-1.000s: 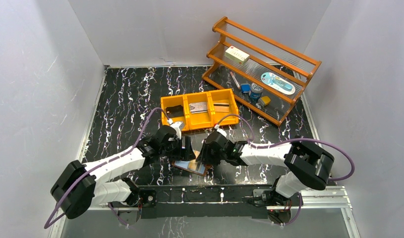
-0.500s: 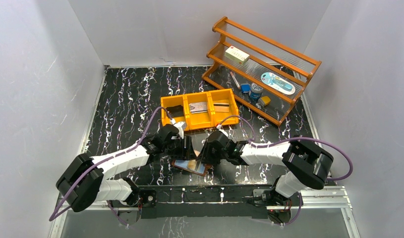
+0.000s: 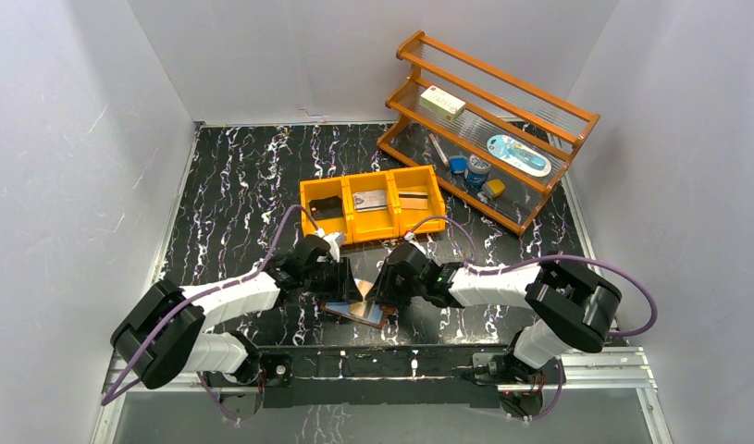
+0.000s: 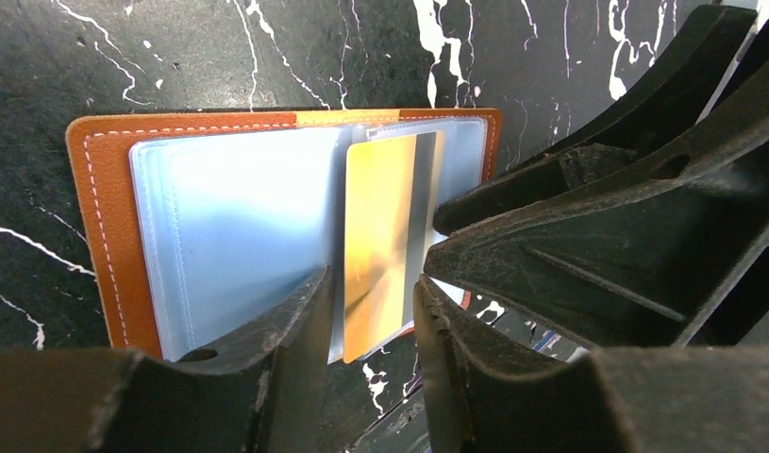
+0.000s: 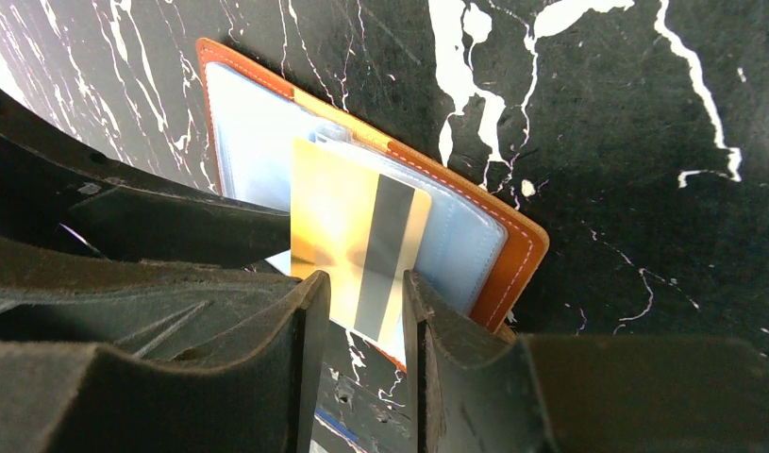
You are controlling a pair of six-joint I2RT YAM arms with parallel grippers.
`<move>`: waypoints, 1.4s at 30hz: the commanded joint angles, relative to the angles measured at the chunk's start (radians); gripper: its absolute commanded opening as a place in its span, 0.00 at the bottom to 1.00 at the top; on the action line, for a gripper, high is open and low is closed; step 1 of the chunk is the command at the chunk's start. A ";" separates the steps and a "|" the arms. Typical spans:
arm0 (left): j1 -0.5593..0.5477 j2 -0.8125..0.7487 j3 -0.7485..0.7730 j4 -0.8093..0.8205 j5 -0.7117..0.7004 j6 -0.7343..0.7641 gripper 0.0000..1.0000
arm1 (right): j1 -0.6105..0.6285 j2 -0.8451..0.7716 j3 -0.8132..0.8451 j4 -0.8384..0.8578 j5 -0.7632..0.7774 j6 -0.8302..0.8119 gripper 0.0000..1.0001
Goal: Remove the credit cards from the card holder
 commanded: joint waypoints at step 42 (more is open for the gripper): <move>0.136 -0.036 -0.073 0.125 0.289 0.000 0.09 | -0.011 0.056 0.025 -0.103 0.041 -0.042 0.30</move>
